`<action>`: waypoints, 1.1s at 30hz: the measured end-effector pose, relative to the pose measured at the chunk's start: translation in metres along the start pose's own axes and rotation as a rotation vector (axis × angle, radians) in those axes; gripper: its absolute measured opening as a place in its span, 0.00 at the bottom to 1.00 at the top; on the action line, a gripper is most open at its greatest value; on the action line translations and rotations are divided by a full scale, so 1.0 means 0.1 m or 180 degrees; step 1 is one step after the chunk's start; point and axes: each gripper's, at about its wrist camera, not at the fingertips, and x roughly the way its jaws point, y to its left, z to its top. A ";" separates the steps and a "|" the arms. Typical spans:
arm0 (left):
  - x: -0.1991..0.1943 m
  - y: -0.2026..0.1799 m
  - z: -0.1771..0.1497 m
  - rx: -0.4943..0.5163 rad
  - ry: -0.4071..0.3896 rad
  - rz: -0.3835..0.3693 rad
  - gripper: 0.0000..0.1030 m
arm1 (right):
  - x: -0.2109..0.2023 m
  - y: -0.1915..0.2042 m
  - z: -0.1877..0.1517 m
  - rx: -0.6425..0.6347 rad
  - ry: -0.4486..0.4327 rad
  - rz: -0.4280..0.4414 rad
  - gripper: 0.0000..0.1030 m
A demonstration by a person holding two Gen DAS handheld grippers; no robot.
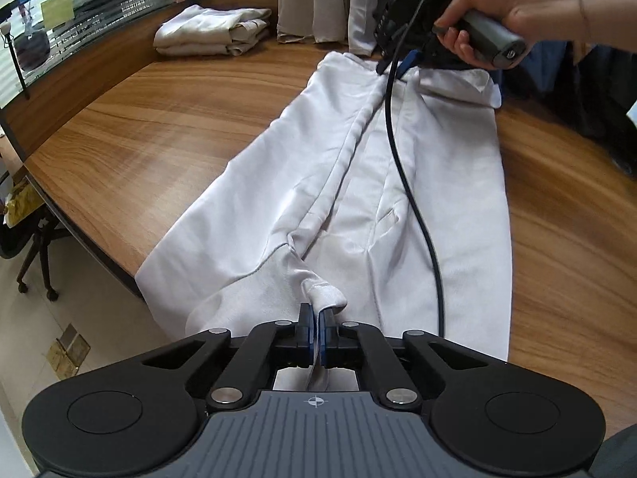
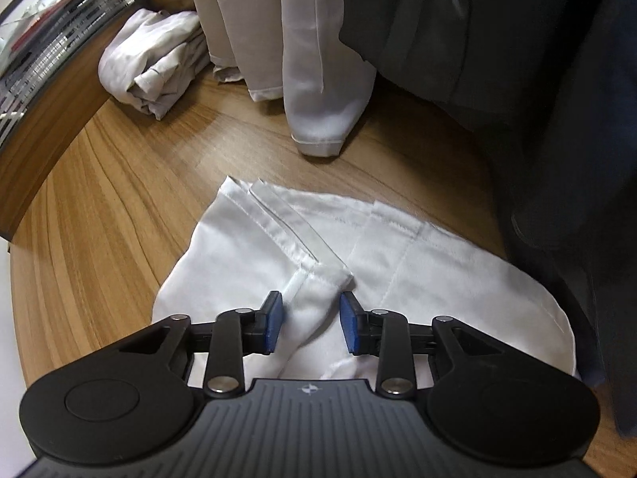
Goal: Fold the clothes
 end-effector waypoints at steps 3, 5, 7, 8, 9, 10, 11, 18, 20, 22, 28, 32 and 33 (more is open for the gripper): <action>-0.10 0.03 0.07 -0.0022 -0.0055 -0.0037 0.04 | 0.01 -0.01 0.03 0.0023 -0.0037 0.0058 0.01; -0.19 0.04 0.14 -0.0022 -0.0101 -0.0079 0.04 | -0.04 0.00 0.07 0.0025 -0.0117 0.0096 0.01; -0.24 0.04 0.22 -0.0007 -0.0123 -0.0132 0.04 | -0.11 0.01 0.13 0.0008 -0.0189 0.0129 0.01; -0.26 0.04 0.26 -0.0007 -0.0130 -0.0159 0.04 | -0.13 0.00 0.17 0.0004 -0.0214 0.0139 0.01; -0.27 0.03 0.29 -0.0007 -0.0137 -0.0187 0.04 | -0.15 0.00 0.20 0.0001 -0.0235 0.0146 0.01; -0.27 0.03 0.32 -0.0018 -0.0139 -0.0218 0.04 | -0.17 -0.01 0.23 -0.0003 -0.0257 0.0127 0.01; -0.26 0.03 0.35 -0.0023 -0.0119 -0.0256 0.04 | -0.17 -0.03 0.25 -0.0004 -0.0266 0.0104 0.01; -0.06 0.00 0.39 0.0101 0.0173 -0.0539 0.06 | -0.04 -0.17 0.30 -0.0064 -0.0161 -0.0033 0.02; -0.05 0.02 0.37 0.0112 0.0220 -0.0645 0.10 | 0.01 -0.16 0.27 -0.0195 -0.0102 -0.0136 0.06; -0.10 0.10 0.37 0.0104 0.0221 -0.0786 0.13 | -0.04 -0.14 0.24 -0.0303 -0.0155 -0.0192 0.23; -0.24 0.34 0.46 0.0363 0.0120 -0.0895 0.20 | -0.68 0.09 0.00 -0.0810 -0.0527 -0.0249 0.35; -0.14 0.57 0.74 0.0504 0.0008 -0.0963 0.22 | -1.14 0.18 -0.30 -0.0948 -0.0656 -0.0304 0.36; -0.11 0.62 0.82 0.0540 -0.0028 -0.0987 0.23 | -1.22 0.18 -0.38 -0.0931 -0.0648 -0.0305 0.36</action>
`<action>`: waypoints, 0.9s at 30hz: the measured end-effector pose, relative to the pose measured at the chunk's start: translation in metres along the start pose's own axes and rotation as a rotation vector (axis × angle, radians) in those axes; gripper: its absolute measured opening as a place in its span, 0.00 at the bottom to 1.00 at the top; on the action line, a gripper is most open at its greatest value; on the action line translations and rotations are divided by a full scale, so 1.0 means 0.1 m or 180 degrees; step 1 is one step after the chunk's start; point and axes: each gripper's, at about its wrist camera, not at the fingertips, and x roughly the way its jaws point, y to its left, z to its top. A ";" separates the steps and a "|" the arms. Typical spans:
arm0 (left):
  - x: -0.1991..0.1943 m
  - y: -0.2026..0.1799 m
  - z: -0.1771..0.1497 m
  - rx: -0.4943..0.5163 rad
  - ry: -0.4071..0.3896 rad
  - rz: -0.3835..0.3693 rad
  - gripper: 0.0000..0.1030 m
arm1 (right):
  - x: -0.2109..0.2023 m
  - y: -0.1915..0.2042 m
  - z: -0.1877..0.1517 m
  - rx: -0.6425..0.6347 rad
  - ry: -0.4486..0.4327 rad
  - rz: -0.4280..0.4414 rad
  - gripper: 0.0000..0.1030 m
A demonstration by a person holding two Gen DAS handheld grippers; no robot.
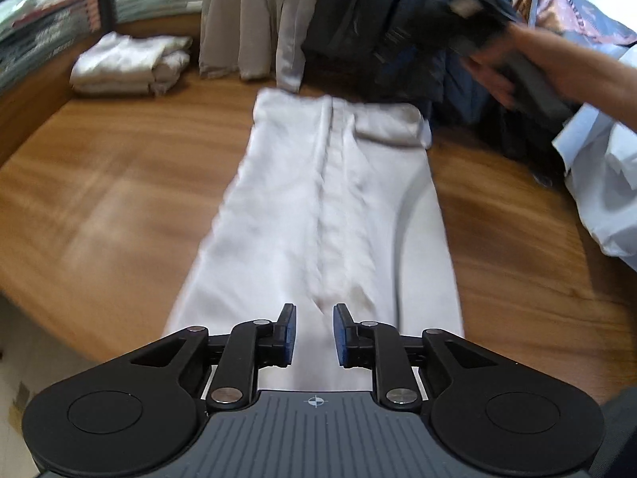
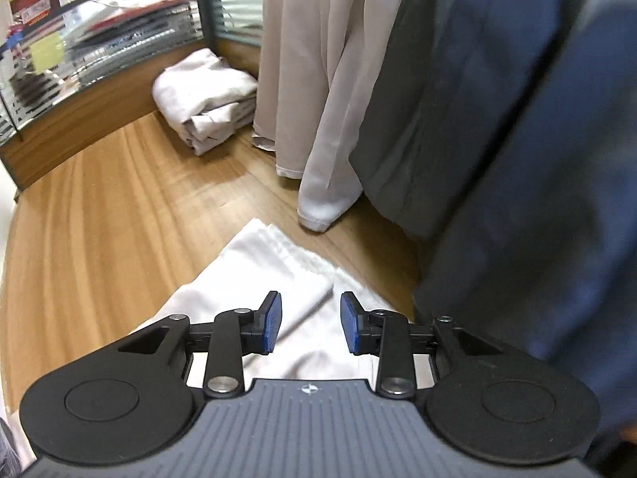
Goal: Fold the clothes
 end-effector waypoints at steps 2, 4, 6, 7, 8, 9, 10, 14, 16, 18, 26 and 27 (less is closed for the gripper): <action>0.07 0.15 0.18 0.0114 -0.0062 -0.0089 0.30 | -0.16 0.03 -0.13 0.0099 0.0051 0.0013 0.36; 0.19 0.29 0.39 0.0269 -0.0121 -0.0206 0.35 | -0.29 0.08 -0.28 0.0245 0.0106 -0.0011 0.36; 0.35 0.39 0.62 0.0444 -0.0149 -0.0387 0.38 | -0.39 0.15 -0.47 0.0400 0.0155 -0.0077 0.36; 0.44 0.41 0.74 0.0550 -0.0152 -0.0492 0.41 | -0.43 0.20 -0.57 0.0469 0.0189 -0.0112 0.36; 0.54 0.42 0.86 0.0658 -0.0155 -0.0598 0.43 | -0.47 0.25 -0.67 0.0560 0.0216 -0.0159 0.37; 0.64 0.44 0.98 0.0765 -0.0158 -0.0704 0.45 | -0.51 0.31 -0.77 0.0662 0.0239 -0.0214 0.38; 0.72 0.44 1.08 0.0879 -0.0164 -0.0793 0.48 | -0.55 0.36 -0.87 0.0764 0.0262 -0.0268 0.38; 1.09 0.37 1.48 0.1258 -0.0185 -0.1177 0.58 | -0.70 0.58 -1.27 0.1212 0.0302 -0.0464 0.40; 1.29 0.31 1.65 0.1344 -0.0149 -0.1358 0.58 | -0.74 0.70 -1.46 0.1462 0.0308 -0.0550 0.41; 1.49 0.22 1.80 0.1432 -0.0124 -0.1440 0.58 | -0.76 0.82 -1.61 0.1667 0.0308 -0.0607 0.41; 2.13 -0.10 2.01 0.1872 -0.0050 -0.1513 0.60 | -0.95 1.23 -1.98 0.2280 -0.0007 -0.1161 0.50; 2.20 -0.13 2.02 0.1929 -0.0040 -0.1529 0.60 | -0.97 1.26 -2.01 0.2343 -0.0052 -0.1179 0.50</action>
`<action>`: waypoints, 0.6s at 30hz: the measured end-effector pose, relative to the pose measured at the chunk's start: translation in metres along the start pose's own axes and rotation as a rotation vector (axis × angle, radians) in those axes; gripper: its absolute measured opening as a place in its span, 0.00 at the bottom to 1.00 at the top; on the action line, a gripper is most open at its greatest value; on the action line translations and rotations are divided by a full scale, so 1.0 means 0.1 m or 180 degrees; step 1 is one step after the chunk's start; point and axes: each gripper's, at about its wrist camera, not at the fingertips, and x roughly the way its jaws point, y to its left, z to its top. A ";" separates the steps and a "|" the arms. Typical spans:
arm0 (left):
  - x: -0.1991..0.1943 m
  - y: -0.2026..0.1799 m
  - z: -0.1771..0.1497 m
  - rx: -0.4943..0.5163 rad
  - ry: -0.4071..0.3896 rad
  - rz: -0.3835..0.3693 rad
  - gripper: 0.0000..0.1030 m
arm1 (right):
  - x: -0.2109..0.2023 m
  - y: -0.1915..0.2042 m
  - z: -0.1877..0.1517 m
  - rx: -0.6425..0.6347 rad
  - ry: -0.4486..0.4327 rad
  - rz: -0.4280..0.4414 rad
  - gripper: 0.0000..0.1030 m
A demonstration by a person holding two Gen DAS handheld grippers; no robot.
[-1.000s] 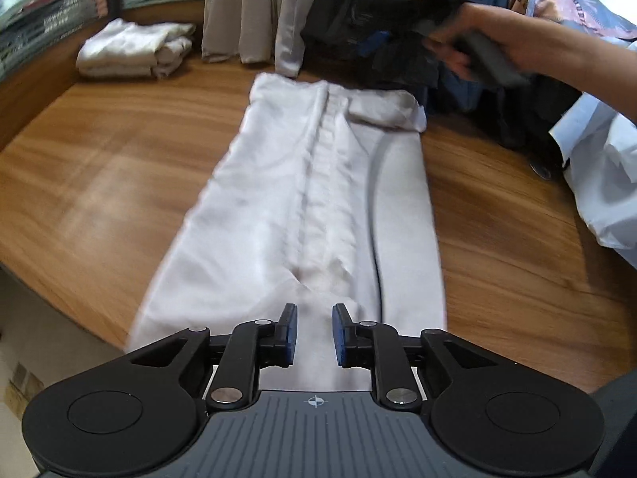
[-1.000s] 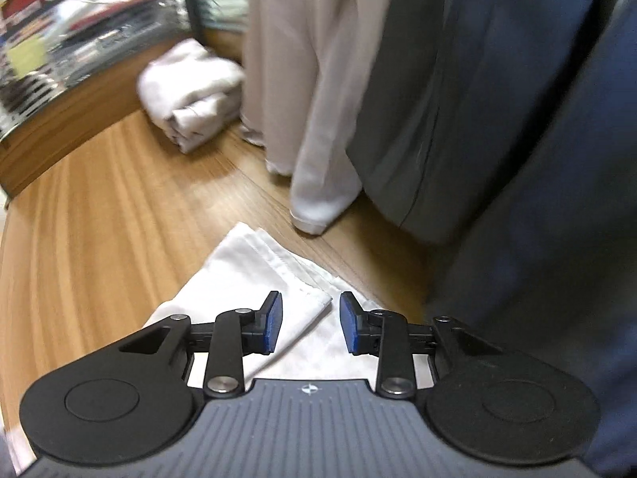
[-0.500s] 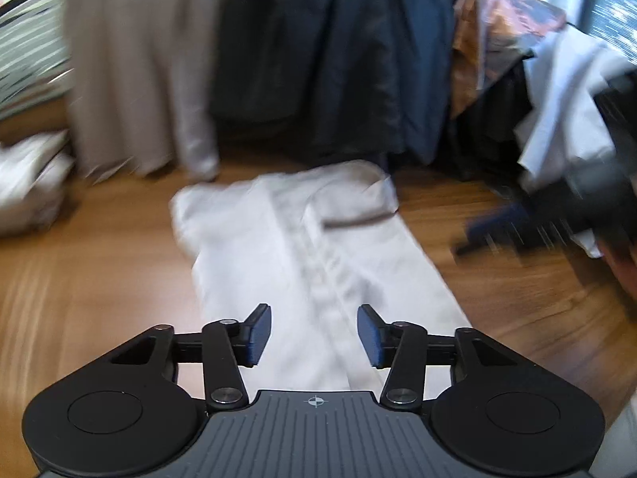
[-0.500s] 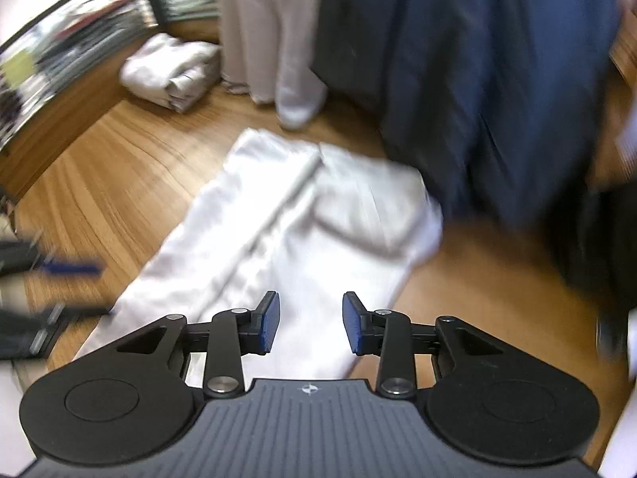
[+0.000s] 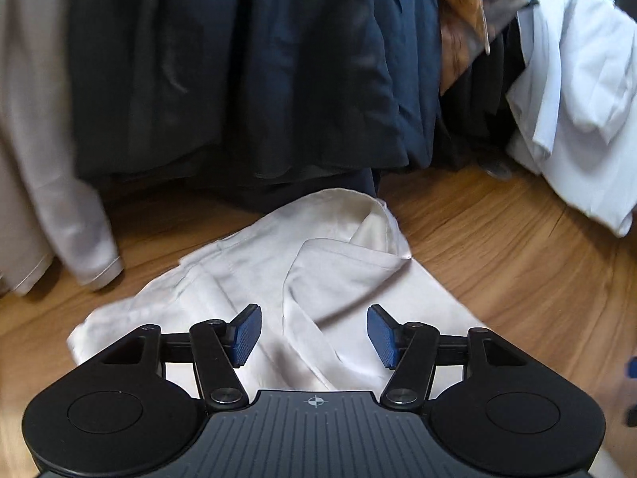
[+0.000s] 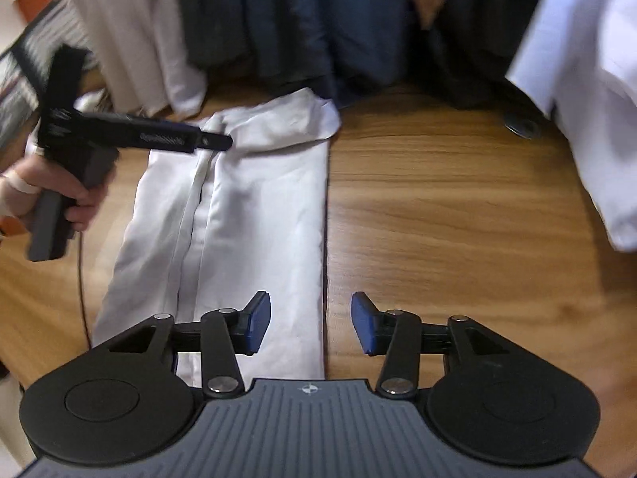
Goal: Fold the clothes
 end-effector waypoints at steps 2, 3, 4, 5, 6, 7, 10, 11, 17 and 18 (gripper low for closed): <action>0.14 0.01 0.03 0.0105 0.0044 -0.0021 0.60 | -0.02 -0.01 -0.09 0.0094 -0.0014 0.0000 0.50; 0.20 0.01 0.04 0.0151 0.0065 -0.0027 0.60 | -0.02 -0.01 -0.14 0.0124 -0.0002 -0.0009 0.50; 0.25 -0.01 0.06 0.0186 0.0075 -0.0018 0.60 | -0.01 -0.01 -0.17 0.0155 0.0006 -0.0025 0.50; 0.30 -0.02 0.08 0.0221 0.0084 -0.0008 0.60 | -0.01 -0.02 -0.19 0.0184 0.0015 -0.0036 0.50; 0.36 -0.04 0.09 0.0256 0.0093 0.0003 0.60 | 0.00 -0.03 -0.20 0.0211 0.0025 -0.0043 0.50; 0.40 -0.05 0.11 0.0274 0.0095 0.0009 0.59 | 0.00 -0.03 -0.21 0.0236 0.0024 -0.0054 0.50; 0.43 -0.09 0.13 0.0342 0.0009 0.0022 0.16 | 0.00 -0.06 -0.22 0.0297 0.0010 -0.0094 0.50; 0.41 -0.06 0.14 0.0256 -0.0047 0.0024 0.11 | 0.01 -0.07 -0.22 0.0300 0.0008 -0.0108 0.50; 0.14 0.29 0.19 -0.0556 -0.0404 0.0142 0.08 | 0.08 -0.11 -0.15 0.0278 -0.0008 -0.0150 0.50; 0.10 0.36 0.19 -0.0697 -0.0448 0.0176 0.08 | 0.09 -0.11 -0.12 0.0263 -0.0013 -0.0144 0.50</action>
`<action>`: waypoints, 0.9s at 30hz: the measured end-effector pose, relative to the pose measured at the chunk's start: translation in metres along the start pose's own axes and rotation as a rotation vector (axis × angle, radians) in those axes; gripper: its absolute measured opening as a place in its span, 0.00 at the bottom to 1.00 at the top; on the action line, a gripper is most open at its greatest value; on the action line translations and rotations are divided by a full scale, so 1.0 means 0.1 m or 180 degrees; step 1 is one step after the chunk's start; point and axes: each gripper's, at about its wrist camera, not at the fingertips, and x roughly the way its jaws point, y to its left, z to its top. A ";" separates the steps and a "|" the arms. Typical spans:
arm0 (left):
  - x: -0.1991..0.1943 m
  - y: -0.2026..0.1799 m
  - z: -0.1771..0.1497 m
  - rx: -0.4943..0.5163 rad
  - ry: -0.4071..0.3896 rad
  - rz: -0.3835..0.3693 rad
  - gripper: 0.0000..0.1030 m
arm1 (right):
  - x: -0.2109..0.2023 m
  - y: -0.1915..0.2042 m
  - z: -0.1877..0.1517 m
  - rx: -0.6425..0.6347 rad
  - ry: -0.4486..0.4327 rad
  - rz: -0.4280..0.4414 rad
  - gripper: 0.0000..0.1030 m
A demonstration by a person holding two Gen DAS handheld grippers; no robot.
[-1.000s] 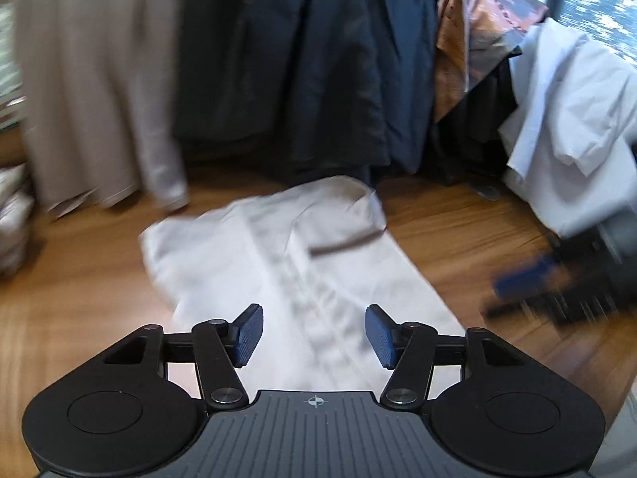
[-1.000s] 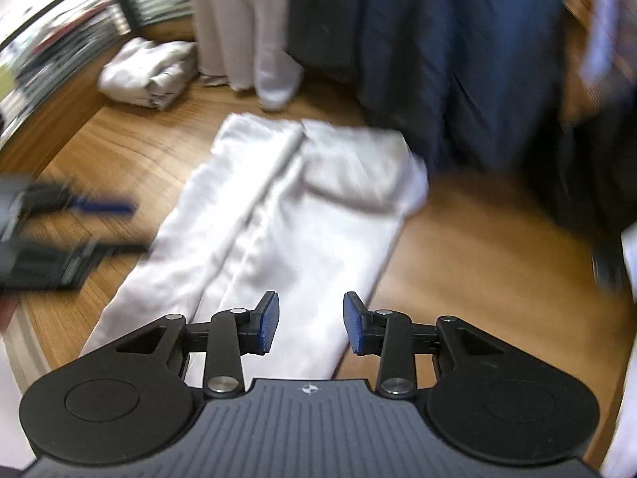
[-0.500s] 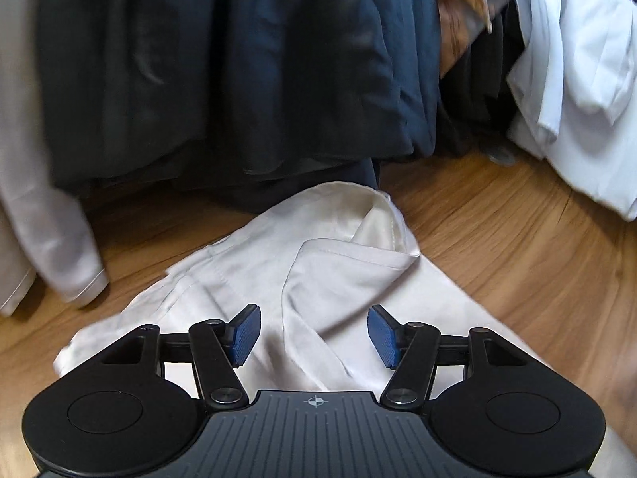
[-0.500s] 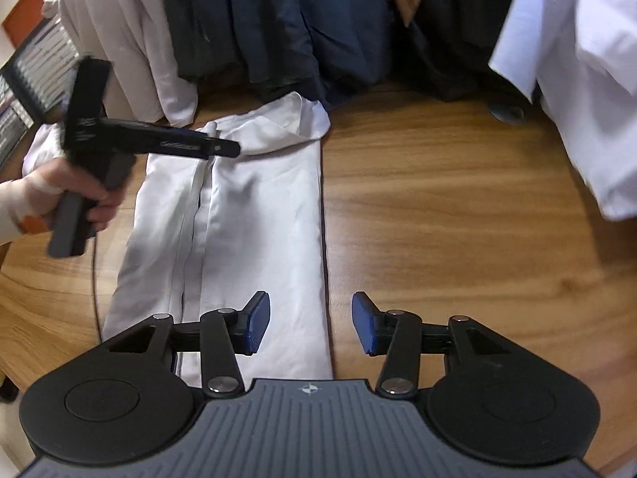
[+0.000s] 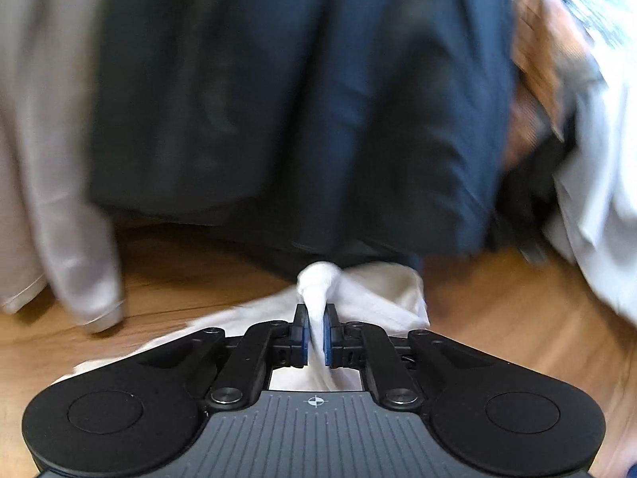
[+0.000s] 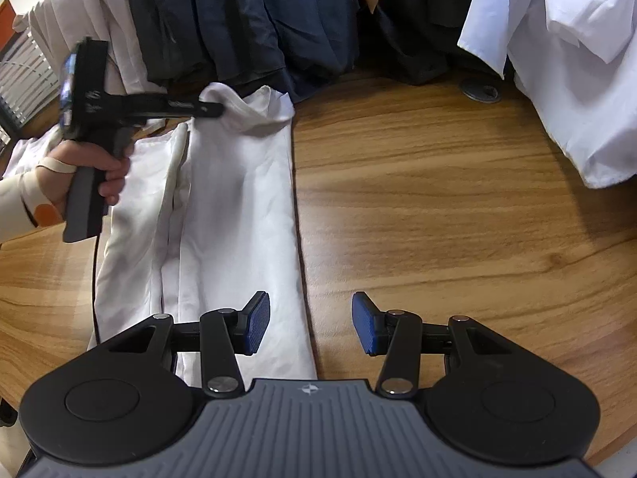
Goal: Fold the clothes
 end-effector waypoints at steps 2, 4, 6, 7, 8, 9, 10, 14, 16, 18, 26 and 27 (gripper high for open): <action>-0.03 0.17 0.01 -0.0275 0.0063 0.0096 0.10 | 0.03 0.00 0.07 -0.0069 -0.0025 0.0013 0.50; -0.05 0.33 0.01 -0.0542 0.0102 0.0195 0.12 | 0.08 0.02 0.20 -0.0190 -0.0056 0.0034 0.50; -0.12 0.48 0.01 -0.0722 0.0057 0.0229 0.20 | 0.18 0.06 0.37 -0.0384 -0.0090 0.0053 0.50; -0.15 0.55 0.01 -0.0810 0.0033 0.0245 0.24 | 0.24 0.08 0.47 -0.0503 -0.0103 0.0057 0.50; -0.19 0.62 0.00 -0.0898 0.0010 0.0261 0.24 | 0.33 0.11 0.57 -0.0627 -0.0121 0.0065 0.50; -0.22 0.64 -0.01 -0.0880 0.0006 0.0260 0.24 | 0.42 0.13 0.67 -0.0750 -0.0143 0.0075 0.50; -0.26 0.65 -0.02 -0.0854 0.0003 0.0258 0.24 | 0.53 0.16 0.77 -0.0864 -0.0169 0.0087 0.50; -0.37 0.64 -0.10 -0.0745 0.0024 0.0246 0.25 | 1.05 0.26 1.12 -0.1139 -0.0232 0.0189 0.49; -0.44 0.63 -0.23 -0.0711 0.0003 0.0333 0.26 | 1.31 0.31 1.25 -0.1262 -0.0220 0.0223 0.47; -0.47 0.63 -0.35 -0.0751 0.0080 0.0466 0.26 | 1.55 0.37 1.37 -0.1369 -0.0197 0.0260 0.42; -0.49 0.58 -0.59 -0.0713 0.0101 0.0589 0.27 | 1.94 0.50 1.61 -0.1587 -0.0455 0.0302 0.23; -0.49 0.58 -0.57 -0.0728 0.0092 0.0589 0.27 | 1.98 0.51 1.66 -0.1596 -0.0479 0.0293 0.21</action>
